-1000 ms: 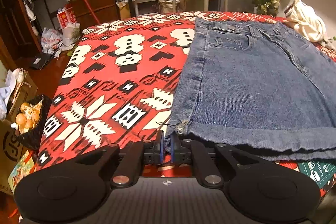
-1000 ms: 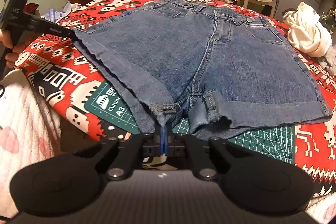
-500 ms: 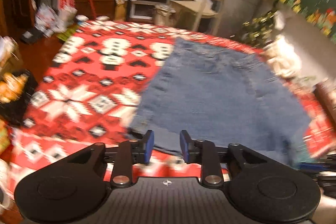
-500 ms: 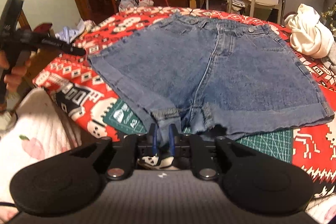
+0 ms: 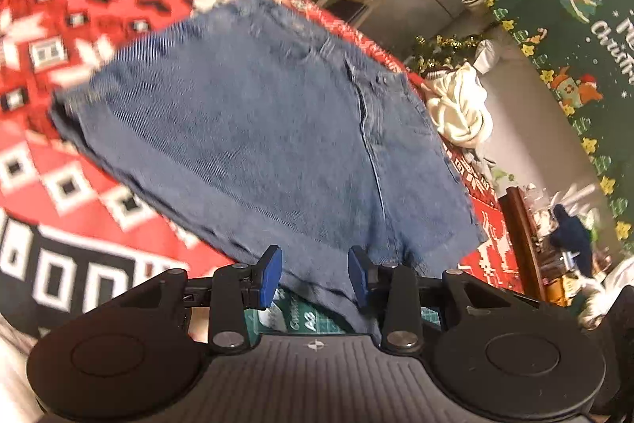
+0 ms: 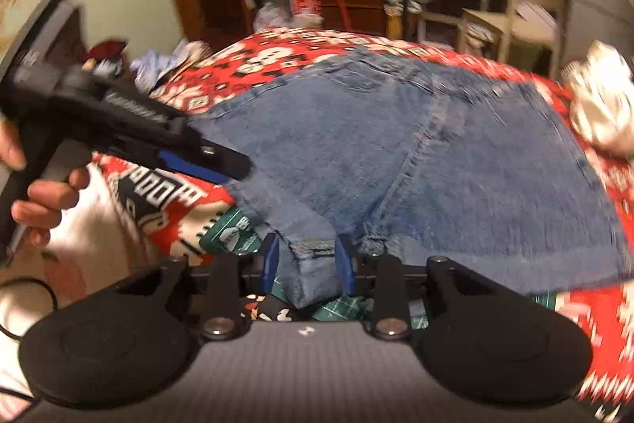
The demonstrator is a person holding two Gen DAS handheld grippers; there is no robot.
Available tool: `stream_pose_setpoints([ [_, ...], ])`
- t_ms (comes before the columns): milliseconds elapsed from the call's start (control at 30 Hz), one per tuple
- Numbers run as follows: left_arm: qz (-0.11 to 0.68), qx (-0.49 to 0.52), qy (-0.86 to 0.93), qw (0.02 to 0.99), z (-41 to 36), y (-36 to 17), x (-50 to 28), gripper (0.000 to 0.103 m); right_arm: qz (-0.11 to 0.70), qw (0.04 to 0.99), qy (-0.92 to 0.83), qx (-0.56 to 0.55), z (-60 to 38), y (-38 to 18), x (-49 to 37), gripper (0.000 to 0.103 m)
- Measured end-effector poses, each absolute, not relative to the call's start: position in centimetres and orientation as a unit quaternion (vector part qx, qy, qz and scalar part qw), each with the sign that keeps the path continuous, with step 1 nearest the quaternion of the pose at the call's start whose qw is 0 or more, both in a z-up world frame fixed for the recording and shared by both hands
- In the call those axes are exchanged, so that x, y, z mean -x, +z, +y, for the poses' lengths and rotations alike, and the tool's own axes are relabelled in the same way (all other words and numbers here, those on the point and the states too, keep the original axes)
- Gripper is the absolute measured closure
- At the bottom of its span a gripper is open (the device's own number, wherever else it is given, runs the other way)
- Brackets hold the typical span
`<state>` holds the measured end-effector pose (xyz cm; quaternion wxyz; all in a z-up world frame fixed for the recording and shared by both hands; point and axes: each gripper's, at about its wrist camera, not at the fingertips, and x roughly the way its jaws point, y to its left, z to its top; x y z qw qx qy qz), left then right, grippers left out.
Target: Fold clothes
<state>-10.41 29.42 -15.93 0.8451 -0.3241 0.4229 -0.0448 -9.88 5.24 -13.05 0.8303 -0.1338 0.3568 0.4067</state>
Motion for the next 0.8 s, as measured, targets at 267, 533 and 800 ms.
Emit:
stream_pose_setpoints([
  [267,0.423,0.407,-0.028,0.809,30.3,-18.2,10.7,0.067,0.286,0.812,0.419,0.289,9.4,-15.1,11.4,0.08],
  [533,0.401,0.477,-0.009,0.782,32.1,-19.5,11.6,0.067,0.243,0.77,0.445,0.387,12.1,-17.1,12.2,0.088],
  [800,0.373,0.524,-0.008,0.765,33.5,-20.0,12.6,0.066,0.239,0.759,0.449,0.407,13.0,-17.6,11.7,0.089],
])
